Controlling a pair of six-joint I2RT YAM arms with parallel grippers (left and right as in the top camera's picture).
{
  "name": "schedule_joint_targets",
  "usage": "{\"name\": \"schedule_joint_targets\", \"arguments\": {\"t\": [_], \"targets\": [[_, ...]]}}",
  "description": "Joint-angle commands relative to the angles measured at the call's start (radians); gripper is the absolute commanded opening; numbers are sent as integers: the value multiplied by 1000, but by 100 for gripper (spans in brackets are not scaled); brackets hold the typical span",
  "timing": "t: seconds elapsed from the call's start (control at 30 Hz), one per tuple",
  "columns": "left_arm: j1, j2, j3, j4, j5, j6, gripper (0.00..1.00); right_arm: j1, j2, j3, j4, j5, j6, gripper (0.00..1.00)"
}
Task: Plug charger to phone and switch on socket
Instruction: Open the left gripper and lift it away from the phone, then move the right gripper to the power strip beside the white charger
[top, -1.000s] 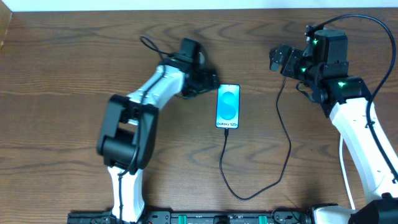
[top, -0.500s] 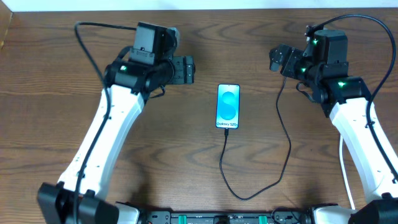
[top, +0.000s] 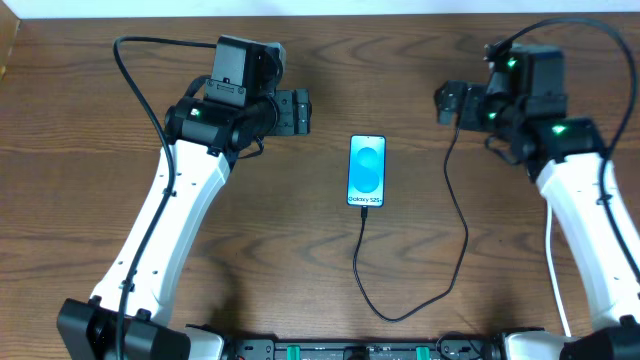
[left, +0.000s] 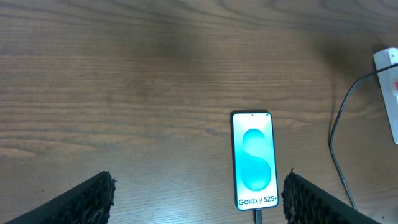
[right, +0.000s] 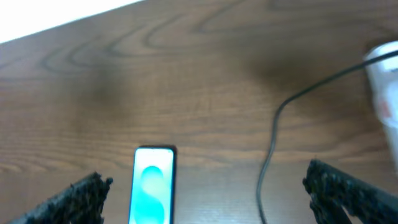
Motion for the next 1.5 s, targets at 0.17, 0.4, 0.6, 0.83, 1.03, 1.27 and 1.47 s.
{"name": "schedule_joint_targets", "arguments": {"t": [0.17, 0.4, 0.6, 0.83, 1.03, 1.27, 1.47], "targets": [[-1, -4, 3, -3, -14, 24, 86, -190, -8, 312, -216, -23, -132, 99], [-1, -4, 3, -3, -14, 24, 86, -335, 55, 506, -397, -21, -219, 99], [-1, -4, 3, -3, -14, 24, 86, -430, 192, 559, -463, -82, -267, 99], [-1, -4, 3, -3, -14, 24, 86, -465, 368, 559, -467, -161, -323, 99], [-1, -4, 3, -3, -14, 24, 86, -465, 468, 559, -470, -164, -377, 99], [-1, -4, 3, -3, -14, 24, 86, -463, 555, 558, -470, -164, -475, 99], [-1, -4, 3, -3, -14, 24, 86, -463, 616, 557, -466, -179, -572, 99]]}}
